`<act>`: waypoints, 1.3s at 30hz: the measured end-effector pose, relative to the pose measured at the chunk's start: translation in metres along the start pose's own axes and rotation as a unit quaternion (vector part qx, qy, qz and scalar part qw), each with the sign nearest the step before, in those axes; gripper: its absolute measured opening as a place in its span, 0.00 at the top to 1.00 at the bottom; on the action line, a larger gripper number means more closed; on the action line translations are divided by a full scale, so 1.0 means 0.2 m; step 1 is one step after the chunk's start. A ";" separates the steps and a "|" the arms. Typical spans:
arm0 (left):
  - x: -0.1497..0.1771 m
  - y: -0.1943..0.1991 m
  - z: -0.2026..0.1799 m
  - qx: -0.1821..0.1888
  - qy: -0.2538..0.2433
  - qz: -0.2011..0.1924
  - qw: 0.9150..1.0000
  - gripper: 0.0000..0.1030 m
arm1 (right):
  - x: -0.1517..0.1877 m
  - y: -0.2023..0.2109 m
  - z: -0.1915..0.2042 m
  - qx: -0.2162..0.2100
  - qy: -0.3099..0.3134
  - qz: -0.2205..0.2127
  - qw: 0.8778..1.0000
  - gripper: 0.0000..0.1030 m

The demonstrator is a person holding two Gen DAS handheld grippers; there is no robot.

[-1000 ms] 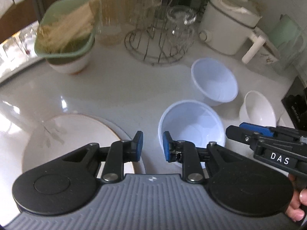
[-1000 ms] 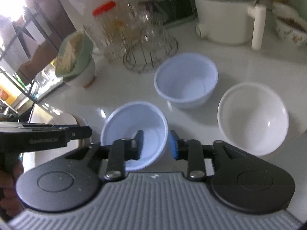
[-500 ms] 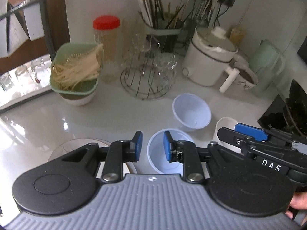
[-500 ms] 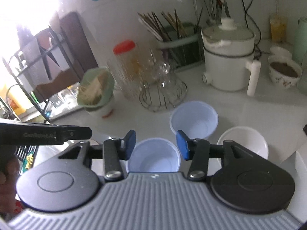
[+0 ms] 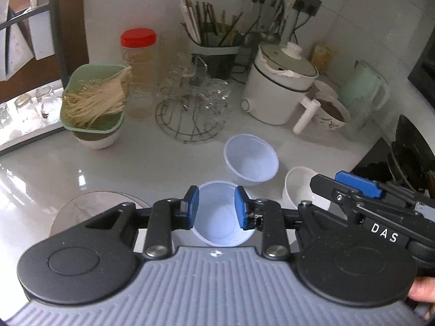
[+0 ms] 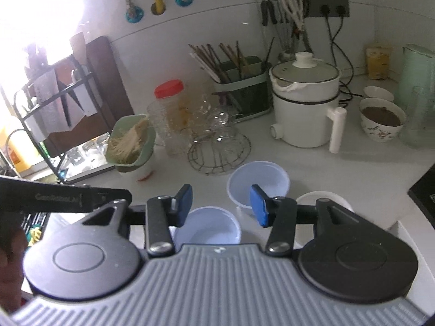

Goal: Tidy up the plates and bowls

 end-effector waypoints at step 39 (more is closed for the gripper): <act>-0.15 -0.35 -0.25 -0.014 -0.006 0.032 0.999 0.17 | -0.03 -0.04 -0.46 0.066 -0.057 -0.009 0.996 0.07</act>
Point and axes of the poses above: each gripper's, at about its wrist camera, not at the fingertips, and y roughly against the way its jaws point, z to its left, x to its underside, the point moved 7 cm from there along -y, roughly the way its jaws point, and after that the axes turned 5 degrees about -x, right-handed, at the moved point
